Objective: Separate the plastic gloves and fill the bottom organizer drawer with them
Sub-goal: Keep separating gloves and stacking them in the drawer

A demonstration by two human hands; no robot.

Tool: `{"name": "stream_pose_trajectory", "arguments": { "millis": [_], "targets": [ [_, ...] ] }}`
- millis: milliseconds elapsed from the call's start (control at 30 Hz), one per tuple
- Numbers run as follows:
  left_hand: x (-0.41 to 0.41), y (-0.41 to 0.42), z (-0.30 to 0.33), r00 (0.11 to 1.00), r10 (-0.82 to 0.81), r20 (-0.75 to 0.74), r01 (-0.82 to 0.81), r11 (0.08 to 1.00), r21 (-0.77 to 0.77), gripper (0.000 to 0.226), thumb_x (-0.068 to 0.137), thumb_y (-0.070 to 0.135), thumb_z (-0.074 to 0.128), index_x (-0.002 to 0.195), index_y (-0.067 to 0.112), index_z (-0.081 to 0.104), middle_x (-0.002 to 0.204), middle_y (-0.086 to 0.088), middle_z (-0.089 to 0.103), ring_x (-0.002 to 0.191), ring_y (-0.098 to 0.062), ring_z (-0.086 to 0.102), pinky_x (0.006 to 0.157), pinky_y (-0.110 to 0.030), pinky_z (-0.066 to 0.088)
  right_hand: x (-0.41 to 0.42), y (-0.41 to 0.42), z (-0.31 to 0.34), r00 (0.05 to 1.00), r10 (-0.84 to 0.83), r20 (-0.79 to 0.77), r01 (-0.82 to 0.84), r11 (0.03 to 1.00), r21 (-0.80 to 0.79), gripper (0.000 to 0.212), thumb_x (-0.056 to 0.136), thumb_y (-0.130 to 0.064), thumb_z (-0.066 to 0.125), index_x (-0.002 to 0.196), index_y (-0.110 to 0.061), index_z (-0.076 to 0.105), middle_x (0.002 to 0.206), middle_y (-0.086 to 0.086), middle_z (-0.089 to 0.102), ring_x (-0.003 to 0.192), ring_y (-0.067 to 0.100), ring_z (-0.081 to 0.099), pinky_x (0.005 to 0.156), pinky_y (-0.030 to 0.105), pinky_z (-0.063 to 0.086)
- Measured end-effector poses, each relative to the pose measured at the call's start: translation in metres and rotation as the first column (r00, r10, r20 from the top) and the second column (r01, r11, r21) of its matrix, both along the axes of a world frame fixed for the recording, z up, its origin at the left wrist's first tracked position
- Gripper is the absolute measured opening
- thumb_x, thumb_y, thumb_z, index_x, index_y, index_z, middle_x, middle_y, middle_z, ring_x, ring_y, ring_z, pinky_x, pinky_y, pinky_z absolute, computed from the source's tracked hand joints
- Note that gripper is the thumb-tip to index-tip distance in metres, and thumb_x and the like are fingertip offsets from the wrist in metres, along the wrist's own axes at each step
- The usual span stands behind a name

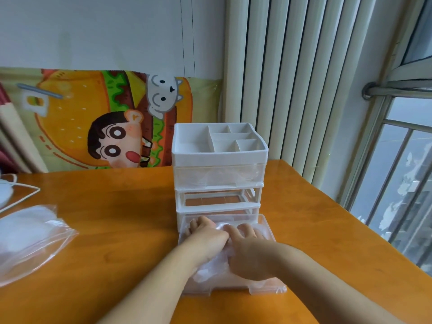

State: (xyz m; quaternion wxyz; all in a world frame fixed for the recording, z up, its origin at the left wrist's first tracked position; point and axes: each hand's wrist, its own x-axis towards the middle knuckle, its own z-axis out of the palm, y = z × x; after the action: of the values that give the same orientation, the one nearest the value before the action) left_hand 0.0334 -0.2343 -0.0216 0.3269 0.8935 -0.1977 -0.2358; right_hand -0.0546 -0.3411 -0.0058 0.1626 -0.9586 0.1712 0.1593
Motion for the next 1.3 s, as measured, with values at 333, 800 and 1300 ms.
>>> {"name": "stream_pose_trajectory", "arguments": {
  "millis": [333, 800, 1300],
  "targets": [
    [-0.032, 0.01, 0.028, 0.928, -0.181, 0.325, 0.109, 0.968, 0.228, 0.051, 0.105, 0.027, 0.04, 0.154, 0.022, 0.029, 0.157, -0.005, 0.029, 0.145, -0.028, 0.028, 0.12, -0.043, 0.031, 0.003, 0.008, 0.008, 0.995, -0.002, -0.102, -0.008, 0.996, -0.093, 0.09, 0.097, -0.051, 0.058, 0.166, -0.034, 0.002, 0.168, 0.015, 0.013, 0.155, 0.043, 0.017, 0.122, 0.059, 0.03],
    [-0.062, 0.042, 0.015, 0.87, -0.334, 0.363, 0.257, 0.935, 0.243, 0.042, 0.11, 0.043, 0.014, 0.138, 0.025, 0.039, 0.132, 0.003, 0.041, 0.121, -0.014, 0.039, 0.11, -0.032, 0.039, 0.004, -0.002, -0.001, 0.996, 0.034, -0.079, -0.041, 0.996, -0.084, 0.082, 0.099, -0.057, 0.051, 0.165, -0.031, 0.01, 0.168, 0.009, 0.014, 0.156, 0.035, 0.016, 0.12, 0.057, 0.034],
    [-0.015, -0.011, 0.005, 0.936, 0.04, 0.351, -0.166, 0.927, 0.336, 0.057, 0.101, 0.027, 0.053, 0.145, 0.005, 0.024, 0.139, -0.015, 0.054, 0.118, -0.028, 0.062, 0.088, -0.033, 0.056, 0.003, 0.0, 0.002, 0.998, -0.012, -0.057, 0.01, 0.999, -0.033, 0.097, 0.099, -0.053, 0.06, 0.167, -0.03, -0.006, 0.173, 0.009, 0.008, 0.155, 0.039, 0.025, 0.122, 0.053, 0.036]
  ]
}}
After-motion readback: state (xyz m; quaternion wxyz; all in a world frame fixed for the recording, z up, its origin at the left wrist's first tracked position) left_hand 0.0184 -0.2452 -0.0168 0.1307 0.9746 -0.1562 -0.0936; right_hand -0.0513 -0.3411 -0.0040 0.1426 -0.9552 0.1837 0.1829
